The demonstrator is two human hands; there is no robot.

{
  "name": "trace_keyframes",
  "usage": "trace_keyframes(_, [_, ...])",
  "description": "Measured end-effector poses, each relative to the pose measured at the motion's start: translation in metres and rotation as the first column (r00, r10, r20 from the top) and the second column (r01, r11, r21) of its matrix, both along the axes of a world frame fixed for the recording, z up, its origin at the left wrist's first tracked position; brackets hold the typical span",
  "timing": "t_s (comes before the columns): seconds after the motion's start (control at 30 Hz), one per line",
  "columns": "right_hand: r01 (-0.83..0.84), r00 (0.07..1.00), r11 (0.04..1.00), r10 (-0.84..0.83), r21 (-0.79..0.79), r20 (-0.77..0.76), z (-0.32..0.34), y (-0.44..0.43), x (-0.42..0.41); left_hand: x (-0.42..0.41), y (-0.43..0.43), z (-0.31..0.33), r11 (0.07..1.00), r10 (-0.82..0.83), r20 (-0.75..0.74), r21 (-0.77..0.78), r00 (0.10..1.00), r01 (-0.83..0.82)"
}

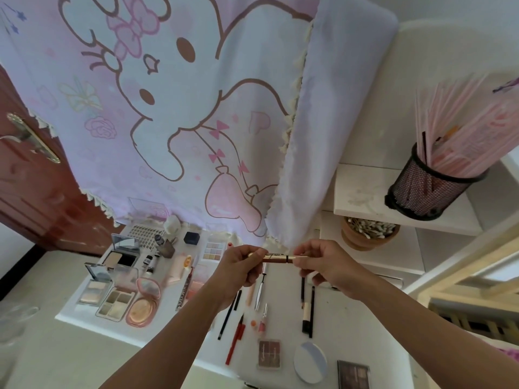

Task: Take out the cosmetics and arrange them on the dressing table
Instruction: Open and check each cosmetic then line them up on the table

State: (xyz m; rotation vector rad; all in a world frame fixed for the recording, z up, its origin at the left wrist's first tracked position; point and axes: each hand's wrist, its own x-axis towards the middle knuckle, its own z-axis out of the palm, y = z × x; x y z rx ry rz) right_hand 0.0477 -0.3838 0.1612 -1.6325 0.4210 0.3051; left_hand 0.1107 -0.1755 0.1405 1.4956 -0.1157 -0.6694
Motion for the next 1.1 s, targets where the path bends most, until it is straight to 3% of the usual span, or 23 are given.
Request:
trace_keyframes(0.13, [-0.025,0.995,0.999,0.028,0.040,-0.093,0.000,0.002,0.002,-0.001,-0.002,-0.001,1.000,0.007,-0.006,0.008,1.000,-0.007])
trace_keyframes(0.33, [-0.023,1.000,0.999,0.023,0.046,-0.016,-0.006,-0.002,-0.001,-0.003,-0.002,-0.004,1.000,0.014,-0.018,0.019,1.000,-0.014])
trace_keyframes(0.53, [-0.052,0.988,0.996,0.061,0.067,-0.140,-0.006,-0.001,0.000,-0.005,-0.004,-0.005,0.999,0.008,-0.022,0.031,1.000,-0.007])
trace_keyframes(0.77, [-0.060,0.995,0.996,0.065,0.069,-0.070,-0.011,-0.006,-0.002,-0.009,-0.002,-0.010,0.999,0.016,-0.030,0.043,0.999,-0.014])
trace_keyframes(0.93, [-0.053,0.981,0.996,0.064,0.066,-0.184,-0.010,-0.006,-0.002,-0.009,-0.003,-0.010,0.999,0.019,-0.038,0.047,0.999,-0.017])
trace_keyframes(1.1, [-0.018,0.994,0.996,0.027,0.089,-0.105,-0.015,-0.010,-0.001,-0.010,-0.001,-0.012,0.998,0.036,-0.052,0.057,0.998,-0.033])
